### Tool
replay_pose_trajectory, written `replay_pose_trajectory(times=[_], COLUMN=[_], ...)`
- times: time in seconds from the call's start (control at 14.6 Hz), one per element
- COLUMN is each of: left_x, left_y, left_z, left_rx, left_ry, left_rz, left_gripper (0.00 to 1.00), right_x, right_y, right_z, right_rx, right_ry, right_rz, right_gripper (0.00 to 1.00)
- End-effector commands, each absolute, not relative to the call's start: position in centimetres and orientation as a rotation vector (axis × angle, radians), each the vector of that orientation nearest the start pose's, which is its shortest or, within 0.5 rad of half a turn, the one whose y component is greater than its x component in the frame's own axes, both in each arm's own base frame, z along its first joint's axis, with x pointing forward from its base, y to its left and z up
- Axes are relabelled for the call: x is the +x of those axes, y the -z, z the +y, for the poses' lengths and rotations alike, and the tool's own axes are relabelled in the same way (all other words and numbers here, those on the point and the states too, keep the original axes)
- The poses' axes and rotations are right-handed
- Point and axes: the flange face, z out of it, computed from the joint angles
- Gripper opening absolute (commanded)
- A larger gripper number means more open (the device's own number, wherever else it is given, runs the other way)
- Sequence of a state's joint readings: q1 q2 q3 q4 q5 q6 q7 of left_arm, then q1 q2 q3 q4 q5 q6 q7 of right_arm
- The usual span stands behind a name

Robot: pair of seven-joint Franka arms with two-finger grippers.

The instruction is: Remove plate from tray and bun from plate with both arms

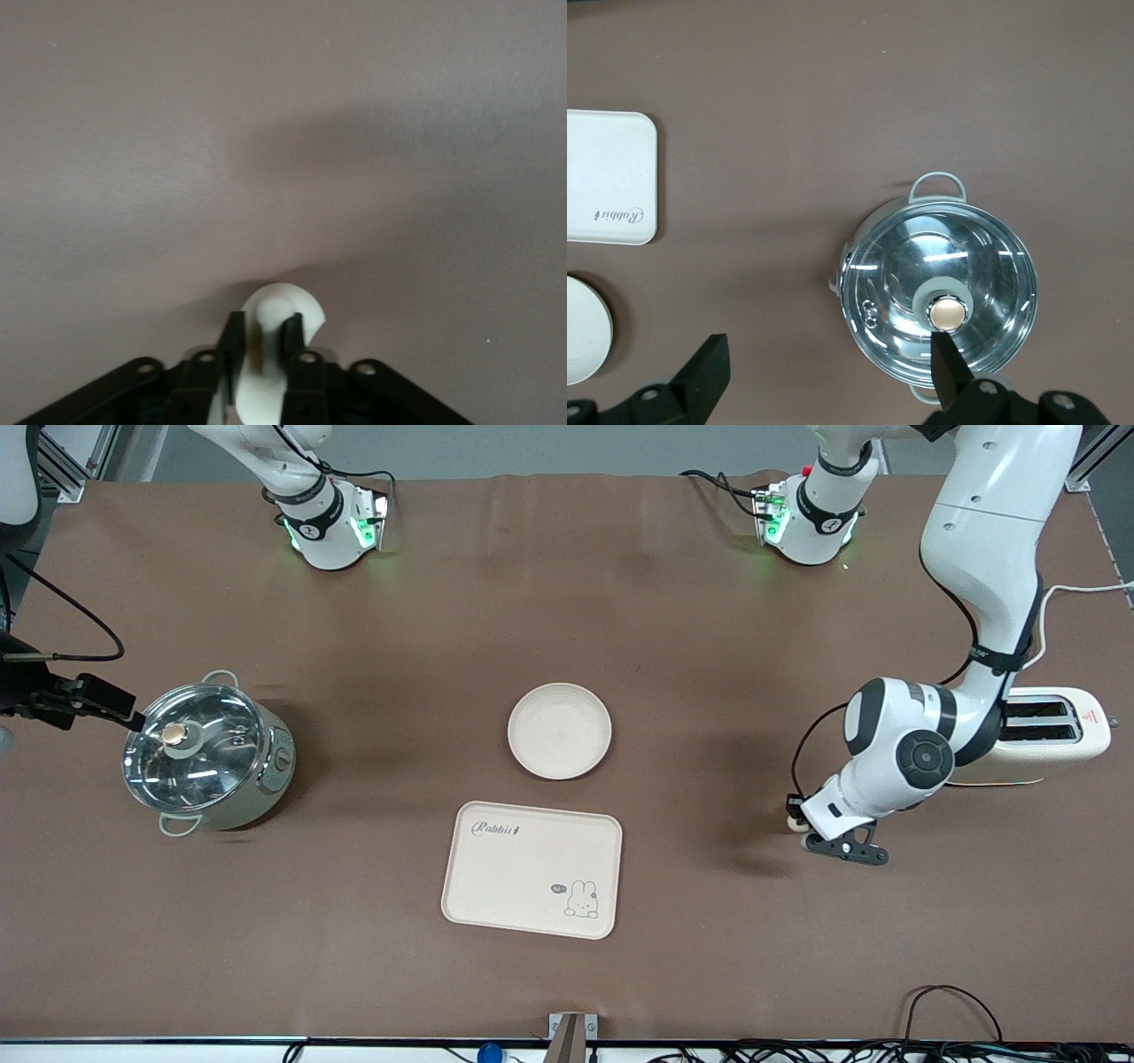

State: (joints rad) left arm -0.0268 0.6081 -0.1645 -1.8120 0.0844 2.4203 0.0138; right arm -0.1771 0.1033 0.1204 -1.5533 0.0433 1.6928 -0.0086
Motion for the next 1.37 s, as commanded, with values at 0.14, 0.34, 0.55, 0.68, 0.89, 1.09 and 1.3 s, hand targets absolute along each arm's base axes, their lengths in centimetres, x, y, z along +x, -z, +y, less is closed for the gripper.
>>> replay_pose_trajectory(times=[0.14,0.34,0.55,0.68,0.89,1.09,1.3], left_x=[64.8,66.2,67.3,67.5,65.5,63.6,59.9], left_y=[-23.2,-26.8,-31.2,-37.3,-47.3,-54.1,-59.4], left_z=[-12.3,-12.4,-12.0,-11.7,-12.1,-10.5,-8.2], left_rx=[-3.153,-3.143,-3.134,-3.112,-3.092,-3.089,-3.068], left_ry=[0.079,0.128,0.181,0.281,0.244,0.139,0.049], left_rz=[0.391,0.397,0.385,0.403,0.389,0.343,0.286], left_gripper=[1.00,1.00,1.00,1.00,1.00,1.00,1.00], right_x=[59.6,59.6,59.6,59.6,59.6,59.5,59.5], right_y=[-59.2,-59.2,-59.2,-59.2,-59.2,-59.3,-59.3], right_z=[-2.0,-1.9,-1.9,-1.7,-1.7,-1.2,-1.3], right_rx=[-3.103,-3.103,-3.104,-3.102,-3.110,-3.134,-3.139], right_ry=[0.054,0.057,0.057,0.057,0.059,0.059,0.057], right_rz=[0.069,0.064,0.059,0.050,0.047,0.037,0.041], right_gripper=[1.00,1.00,1.00,1.00,1.00,1.00,1.00])
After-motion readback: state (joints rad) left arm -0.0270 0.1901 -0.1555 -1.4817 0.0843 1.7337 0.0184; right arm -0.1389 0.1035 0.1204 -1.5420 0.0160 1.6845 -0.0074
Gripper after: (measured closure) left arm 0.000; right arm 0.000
